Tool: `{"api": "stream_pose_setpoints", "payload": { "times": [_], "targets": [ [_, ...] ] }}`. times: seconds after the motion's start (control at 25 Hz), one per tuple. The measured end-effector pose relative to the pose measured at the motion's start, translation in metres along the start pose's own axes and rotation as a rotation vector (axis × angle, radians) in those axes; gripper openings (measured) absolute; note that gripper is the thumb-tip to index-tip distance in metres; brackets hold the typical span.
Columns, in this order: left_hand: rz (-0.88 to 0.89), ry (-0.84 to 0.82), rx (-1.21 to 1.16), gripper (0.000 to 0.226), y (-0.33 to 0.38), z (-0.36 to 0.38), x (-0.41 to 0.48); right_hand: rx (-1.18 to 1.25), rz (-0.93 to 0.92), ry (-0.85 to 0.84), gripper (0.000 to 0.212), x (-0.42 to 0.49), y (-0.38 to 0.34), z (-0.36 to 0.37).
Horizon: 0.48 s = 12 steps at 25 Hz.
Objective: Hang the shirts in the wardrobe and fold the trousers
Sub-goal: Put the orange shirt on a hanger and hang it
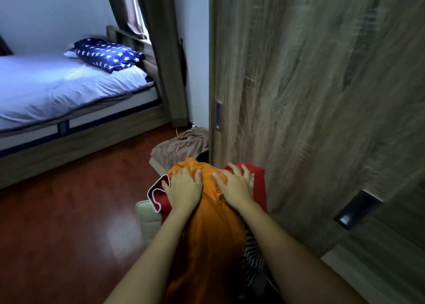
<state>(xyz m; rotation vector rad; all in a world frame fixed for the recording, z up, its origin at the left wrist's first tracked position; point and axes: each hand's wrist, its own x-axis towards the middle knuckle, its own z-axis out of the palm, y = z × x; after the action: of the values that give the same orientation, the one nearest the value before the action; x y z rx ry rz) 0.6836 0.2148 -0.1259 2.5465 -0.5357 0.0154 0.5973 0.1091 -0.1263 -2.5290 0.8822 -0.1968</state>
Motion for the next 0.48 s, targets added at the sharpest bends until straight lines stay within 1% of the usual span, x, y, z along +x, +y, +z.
{"api": "stream_pose_setpoints", "payload": {
  "times": [0.08,0.16,0.2,0.28,0.32,0.36,0.4,0.44,0.48],
  "targets": [
    [0.058,0.105,0.015,0.039,0.000,0.003,-0.003,0.018,-0.021,-0.051,0.055,-0.001,0.005,-0.004],
    [0.094,0.160,-0.012,0.035,0.001,-0.002,-0.007,0.077,-0.011,-0.107,0.060,-0.003,0.013,-0.014],
    [0.114,0.206,-0.085,0.033,0.003,-0.008,-0.010,0.114,-0.004,-0.120,0.062,-0.005,0.015,-0.019],
    [0.196,0.296,-0.305,0.032,0.013,-0.025,-0.018,0.230,-0.033,-0.110,0.066,-0.010,0.011,-0.035],
    [0.251,0.291,-0.413,0.032,0.017,-0.029,-0.025,0.348,-0.042,-0.108,0.070,-0.016,0.003,-0.047],
    [0.322,0.281,-0.506,0.028,0.022,-0.033,-0.036,0.520,-0.016,-0.114,0.071,-0.019,-0.003,-0.056],
    [0.411,0.292,-0.575,0.023,0.029,-0.037,-0.047,0.720,0.056,-0.146,0.068,-0.026,-0.009,-0.068],
    [0.516,0.304,-0.592,0.015,0.033,-0.037,-0.061,0.932,0.157,-0.204,0.064,-0.031,-0.011,-0.081],
    [0.633,0.322,-0.588,0.010,0.041,-0.039,-0.073,1.088,0.248,-0.289,0.062,-0.037,-0.011,-0.096]
  ]
}}
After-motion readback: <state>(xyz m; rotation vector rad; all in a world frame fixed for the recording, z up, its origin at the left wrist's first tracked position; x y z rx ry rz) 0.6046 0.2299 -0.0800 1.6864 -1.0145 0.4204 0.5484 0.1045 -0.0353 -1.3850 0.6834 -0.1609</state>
